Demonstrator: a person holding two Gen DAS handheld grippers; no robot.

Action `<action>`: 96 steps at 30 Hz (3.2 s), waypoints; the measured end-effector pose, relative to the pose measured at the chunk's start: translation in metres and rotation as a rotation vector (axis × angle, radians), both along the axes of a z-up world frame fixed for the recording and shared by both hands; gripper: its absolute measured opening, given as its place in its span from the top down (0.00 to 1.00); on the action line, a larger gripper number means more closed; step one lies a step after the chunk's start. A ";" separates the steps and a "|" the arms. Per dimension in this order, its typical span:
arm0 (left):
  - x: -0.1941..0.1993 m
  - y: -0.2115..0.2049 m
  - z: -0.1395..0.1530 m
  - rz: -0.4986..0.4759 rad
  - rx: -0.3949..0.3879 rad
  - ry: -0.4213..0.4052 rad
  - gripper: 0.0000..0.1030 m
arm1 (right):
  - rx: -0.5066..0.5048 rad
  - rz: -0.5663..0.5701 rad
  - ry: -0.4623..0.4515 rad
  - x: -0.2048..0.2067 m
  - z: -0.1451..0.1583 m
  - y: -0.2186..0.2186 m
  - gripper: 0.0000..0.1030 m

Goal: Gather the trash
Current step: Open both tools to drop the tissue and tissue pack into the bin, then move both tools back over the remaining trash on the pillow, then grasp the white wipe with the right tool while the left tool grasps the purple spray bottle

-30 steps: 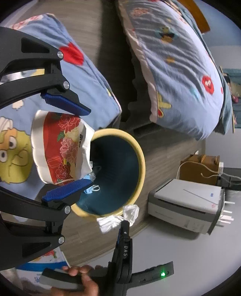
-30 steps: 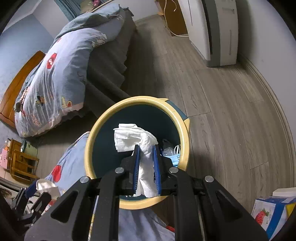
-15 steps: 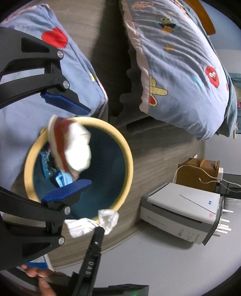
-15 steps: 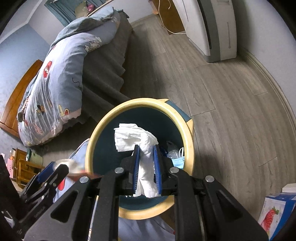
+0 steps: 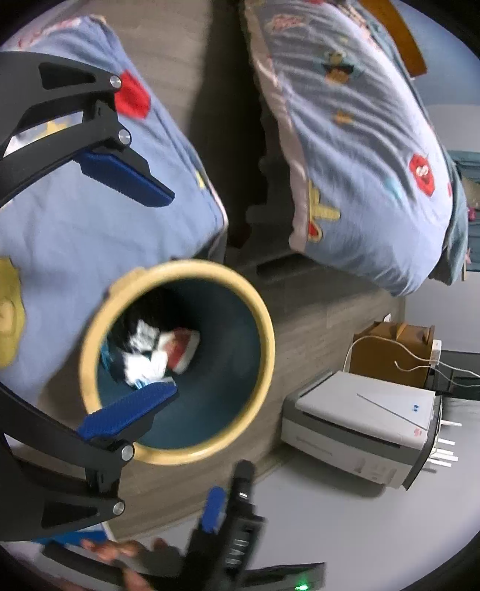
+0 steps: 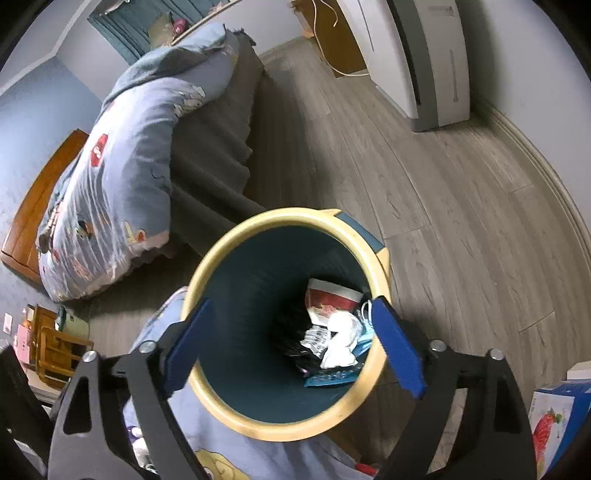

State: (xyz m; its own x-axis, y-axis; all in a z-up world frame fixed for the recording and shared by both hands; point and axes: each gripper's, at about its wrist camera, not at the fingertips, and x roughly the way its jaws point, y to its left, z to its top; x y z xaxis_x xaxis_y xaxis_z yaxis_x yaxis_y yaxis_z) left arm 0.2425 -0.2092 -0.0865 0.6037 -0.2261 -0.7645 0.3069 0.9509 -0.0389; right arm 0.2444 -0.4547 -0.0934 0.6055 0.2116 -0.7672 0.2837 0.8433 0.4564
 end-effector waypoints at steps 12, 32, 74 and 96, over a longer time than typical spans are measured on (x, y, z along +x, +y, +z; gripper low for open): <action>-0.060 0.106 0.055 0.104 0.024 -0.066 0.06 | -0.198 0.099 -0.033 -0.004 0.042 0.053 0.06; -0.137 0.291 0.047 0.420 -0.019 -0.025 0.05 | -0.222 0.517 -0.002 -0.037 0.039 0.258 0.06; -0.104 0.327 -0.022 0.421 0.048 0.128 0.05 | -0.096 0.719 0.199 -0.034 -0.035 0.349 0.70; -0.066 0.236 -0.107 0.120 0.366 0.231 0.06 | 0.090 0.501 0.106 0.000 -0.002 0.242 0.70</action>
State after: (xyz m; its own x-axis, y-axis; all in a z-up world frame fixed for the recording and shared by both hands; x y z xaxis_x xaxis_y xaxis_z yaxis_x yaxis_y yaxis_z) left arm 0.1767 0.0271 -0.1935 0.4134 0.1454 -0.8989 0.2166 0.9431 0.2522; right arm 0.2448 -0.2131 -0.0955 0.3329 0.5232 -0.7845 -0.0960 0.8464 0.5237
